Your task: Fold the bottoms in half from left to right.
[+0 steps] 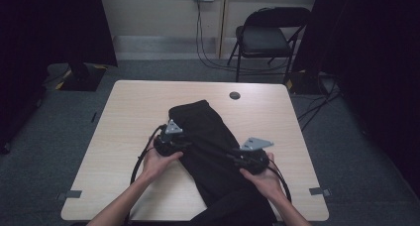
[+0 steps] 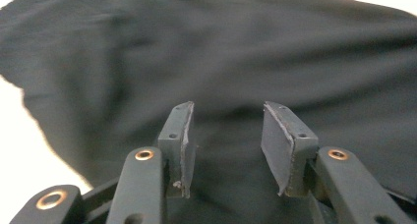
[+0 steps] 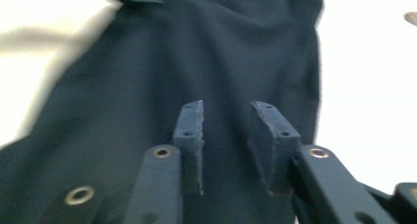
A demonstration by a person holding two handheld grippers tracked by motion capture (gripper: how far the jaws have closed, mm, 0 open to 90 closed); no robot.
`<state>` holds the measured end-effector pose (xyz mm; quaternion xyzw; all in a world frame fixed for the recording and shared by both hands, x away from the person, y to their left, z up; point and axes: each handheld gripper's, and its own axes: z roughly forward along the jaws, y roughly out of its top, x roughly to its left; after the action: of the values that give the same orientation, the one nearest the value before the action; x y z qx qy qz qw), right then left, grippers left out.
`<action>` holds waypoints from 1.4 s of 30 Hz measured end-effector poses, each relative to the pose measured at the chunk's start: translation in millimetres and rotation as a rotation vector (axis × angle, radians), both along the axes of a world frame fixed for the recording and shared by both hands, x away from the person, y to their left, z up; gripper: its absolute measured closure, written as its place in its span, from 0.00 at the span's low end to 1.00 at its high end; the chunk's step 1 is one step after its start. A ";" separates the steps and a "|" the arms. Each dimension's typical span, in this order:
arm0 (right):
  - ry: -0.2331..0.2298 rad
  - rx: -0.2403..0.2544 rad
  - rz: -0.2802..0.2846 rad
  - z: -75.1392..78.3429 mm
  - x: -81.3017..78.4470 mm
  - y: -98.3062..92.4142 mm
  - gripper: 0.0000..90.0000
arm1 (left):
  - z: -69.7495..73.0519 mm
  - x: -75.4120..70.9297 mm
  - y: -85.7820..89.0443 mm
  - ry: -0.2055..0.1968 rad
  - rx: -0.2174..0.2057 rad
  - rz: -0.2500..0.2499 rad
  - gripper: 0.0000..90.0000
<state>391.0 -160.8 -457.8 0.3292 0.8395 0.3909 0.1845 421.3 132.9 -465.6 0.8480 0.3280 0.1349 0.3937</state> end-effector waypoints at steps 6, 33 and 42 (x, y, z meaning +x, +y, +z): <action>-0.035 -0.062 -0.075 -19.1 29.6 -0.4 1.00 | -19.6 -23.2 -18.4 0.047 0.031 -0.081 0.59; 0.136 -0.077 0.075 -20.2 -81.7 -35.3 0.82 | -21.5 -85.9 -18.0 0.059 0.104 -0.329 0.62; -0.041 0.032 -0.021 10.6 -3.0 -19.1 0.70 | 12.1 -55.3 -10.2 0.034 -0.052 -0.220 0.66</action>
<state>388.0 -179.8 -447.2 0.3327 0.8256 0.4092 0.2005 366.1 122.7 -453.5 0.8706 0.2430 0.0682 0.4224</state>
